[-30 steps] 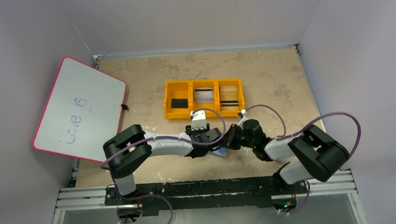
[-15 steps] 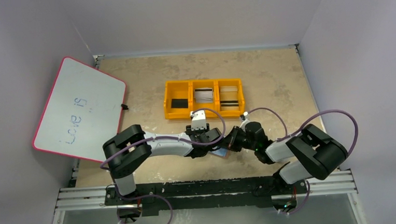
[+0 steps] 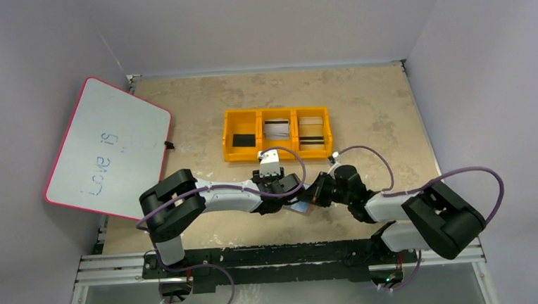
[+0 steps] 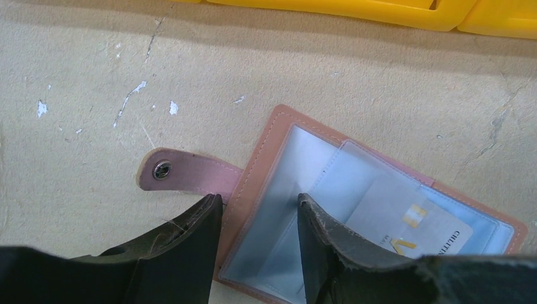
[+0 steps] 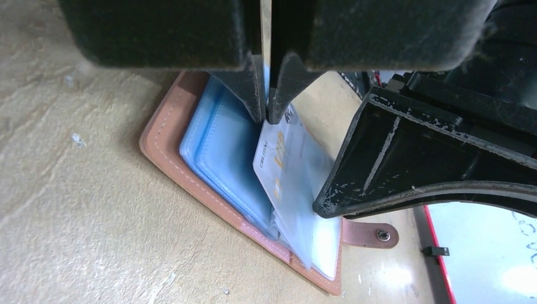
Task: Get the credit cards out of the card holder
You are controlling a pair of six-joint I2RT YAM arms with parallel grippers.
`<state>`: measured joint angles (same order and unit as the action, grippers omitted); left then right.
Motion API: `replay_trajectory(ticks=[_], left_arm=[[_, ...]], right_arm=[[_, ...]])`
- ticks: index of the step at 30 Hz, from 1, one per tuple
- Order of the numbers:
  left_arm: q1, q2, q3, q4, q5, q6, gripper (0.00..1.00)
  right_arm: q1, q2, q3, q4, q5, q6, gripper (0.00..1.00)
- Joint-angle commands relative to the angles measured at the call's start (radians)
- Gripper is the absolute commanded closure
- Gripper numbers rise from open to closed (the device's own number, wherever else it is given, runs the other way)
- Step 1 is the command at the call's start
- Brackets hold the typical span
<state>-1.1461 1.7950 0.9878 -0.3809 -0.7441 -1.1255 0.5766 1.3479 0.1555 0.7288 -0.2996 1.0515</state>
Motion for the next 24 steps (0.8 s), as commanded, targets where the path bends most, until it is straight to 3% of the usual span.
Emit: replay_trajectory(ticks=[1, 12, 19, 24], left_arm=[[0.011, 0.022, -0.051, -0.145, 0.051, 0.015, 0.55], [0.011, -0.018, -0.044, -0.143, 0.05, 0.023, 0.54], [0.01, -0.074, -0.044, -0.119, 0.061, 0.048, 0.5], [-0.01, -0.154, -0.077, -0.015, 0.108, 0.096, 0.49]], right_arm=[[-0.003, -0.078, 0.034, -0.213, 0.048, -0.098, 1.0], [-0.003, -0.153, 0.055, -0.332, 0.094, -0.117, 1.0], [-0.003, -0.166, 0.044, -0.299, 0.108, -0.092, 1.0], [-0.003, -0.141, 0.029, -0.202, 0.098, -0.03, 0.98]])
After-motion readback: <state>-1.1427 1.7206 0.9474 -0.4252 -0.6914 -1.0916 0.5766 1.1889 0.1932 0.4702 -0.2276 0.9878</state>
